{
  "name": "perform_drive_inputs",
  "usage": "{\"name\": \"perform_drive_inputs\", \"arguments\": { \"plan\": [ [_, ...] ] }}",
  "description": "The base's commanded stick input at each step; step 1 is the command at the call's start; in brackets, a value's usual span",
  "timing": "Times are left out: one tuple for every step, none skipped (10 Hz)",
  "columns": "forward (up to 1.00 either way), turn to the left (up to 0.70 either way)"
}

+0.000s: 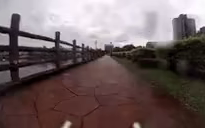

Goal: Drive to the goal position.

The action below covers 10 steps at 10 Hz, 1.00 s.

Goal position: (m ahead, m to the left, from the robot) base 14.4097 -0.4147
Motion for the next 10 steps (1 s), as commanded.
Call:
{"name": "perform_drive_inputs", "arguments": {
  "plan": [
    [0.5,0.0],
    [0.5,0.0],
    [0.5,0.0],
    [0.5,0.0],
    [0.5,0.0],
    [0.5,0.0],
    [0.5,0.0],
    [0.5,0.0],
    [0.5,0.0],
    [0.5,0.0]
  ]
}}
